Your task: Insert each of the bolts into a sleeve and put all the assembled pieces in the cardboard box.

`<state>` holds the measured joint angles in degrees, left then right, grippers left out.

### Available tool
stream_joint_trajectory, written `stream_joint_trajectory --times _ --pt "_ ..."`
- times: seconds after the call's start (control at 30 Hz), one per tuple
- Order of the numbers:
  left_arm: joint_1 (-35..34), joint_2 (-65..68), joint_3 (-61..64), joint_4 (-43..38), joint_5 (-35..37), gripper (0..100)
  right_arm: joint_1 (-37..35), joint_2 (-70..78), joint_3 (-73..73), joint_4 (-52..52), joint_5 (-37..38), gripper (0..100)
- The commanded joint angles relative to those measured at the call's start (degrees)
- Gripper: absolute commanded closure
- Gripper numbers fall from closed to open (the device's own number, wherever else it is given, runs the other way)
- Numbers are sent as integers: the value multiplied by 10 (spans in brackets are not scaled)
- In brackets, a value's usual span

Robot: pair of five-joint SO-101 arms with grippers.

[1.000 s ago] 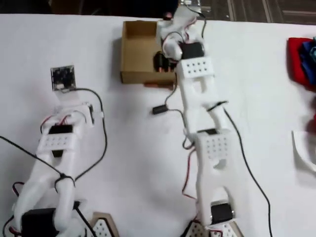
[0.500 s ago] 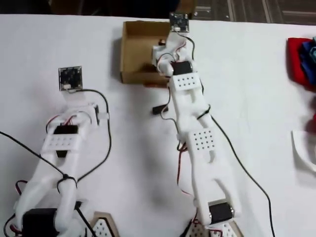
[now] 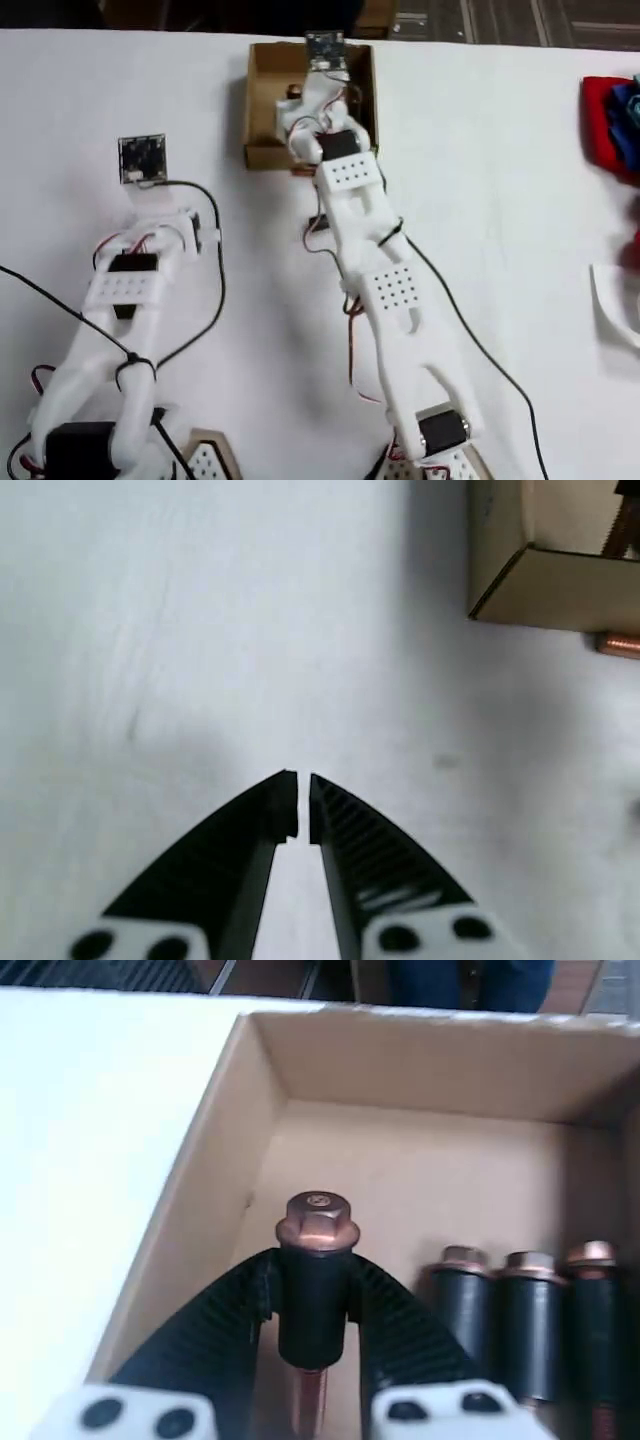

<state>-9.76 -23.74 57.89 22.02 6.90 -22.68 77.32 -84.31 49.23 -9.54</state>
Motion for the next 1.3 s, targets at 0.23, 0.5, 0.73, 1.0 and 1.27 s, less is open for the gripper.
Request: stream_joint_trajectory --times 0.23,0.5,0.73,1.0,1.27 --pt "3 -2 -1 -6 -4 954 26 -17 -11 -11 4 978" --pt "3 -2 -1 -6 -4 954 25 -14 -10 8 4 978" --pt "3 -2 -1 -6 -4 954 25 -13 -9 32 4 978" --pt "3 -2 -1 -6 -4 954 25 -13 -9 34 2 978" --pt "3 -2 -1 -6 -4 954 27 -12 -9 60 2 978"
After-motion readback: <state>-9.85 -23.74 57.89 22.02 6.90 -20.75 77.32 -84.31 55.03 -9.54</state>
